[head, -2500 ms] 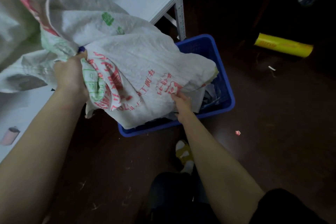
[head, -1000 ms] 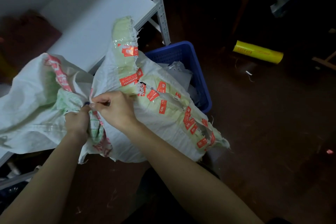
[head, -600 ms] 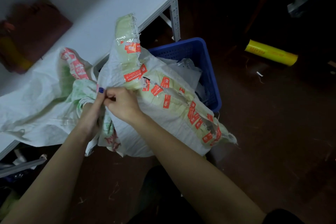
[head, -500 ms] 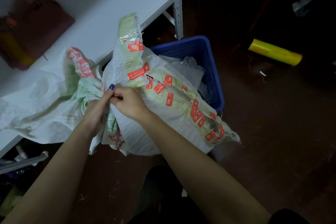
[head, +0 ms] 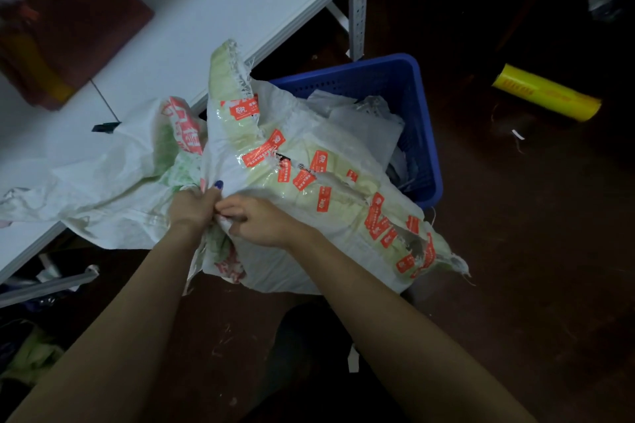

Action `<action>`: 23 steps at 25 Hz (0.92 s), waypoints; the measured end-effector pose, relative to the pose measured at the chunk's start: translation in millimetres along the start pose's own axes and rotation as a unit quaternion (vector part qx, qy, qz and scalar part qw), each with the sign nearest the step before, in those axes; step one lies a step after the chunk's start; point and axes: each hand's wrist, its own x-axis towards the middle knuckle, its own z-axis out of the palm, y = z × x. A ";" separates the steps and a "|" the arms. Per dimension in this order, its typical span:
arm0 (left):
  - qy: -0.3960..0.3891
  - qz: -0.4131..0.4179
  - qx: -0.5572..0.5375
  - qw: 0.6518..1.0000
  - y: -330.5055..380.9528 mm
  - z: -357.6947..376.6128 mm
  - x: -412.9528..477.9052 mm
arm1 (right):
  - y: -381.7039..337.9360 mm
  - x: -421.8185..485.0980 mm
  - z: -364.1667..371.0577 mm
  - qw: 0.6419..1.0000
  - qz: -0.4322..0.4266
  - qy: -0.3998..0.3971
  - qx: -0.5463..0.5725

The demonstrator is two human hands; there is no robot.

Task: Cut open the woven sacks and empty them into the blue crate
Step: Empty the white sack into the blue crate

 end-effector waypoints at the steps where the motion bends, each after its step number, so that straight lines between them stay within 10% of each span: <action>1: 0.005 0.002 0.009 1.000 -0.2 0.0 -0.4 | -1.9 -0.9 -4.2 1.000 -0.009 0.004 0.000; 8: 0.011 -0.021 0.004 1.000 -18.6 -0.9 6.9 | 13.5 -9.0 -69.8 0.915 -0.044 0.382 -0.126; 12: 0.003 -0.013 0.004 1.000 -25.3 0.7 9.5 | 38.2 -15.6 -101.3 0.930 0.042 0.228 -0.285; 23: -0.003 0.005 -0.029 1.000 -35.9 4.9 24.7 | 49.8 -31.0 -117.0 0.909 0.036 0.240 -0.339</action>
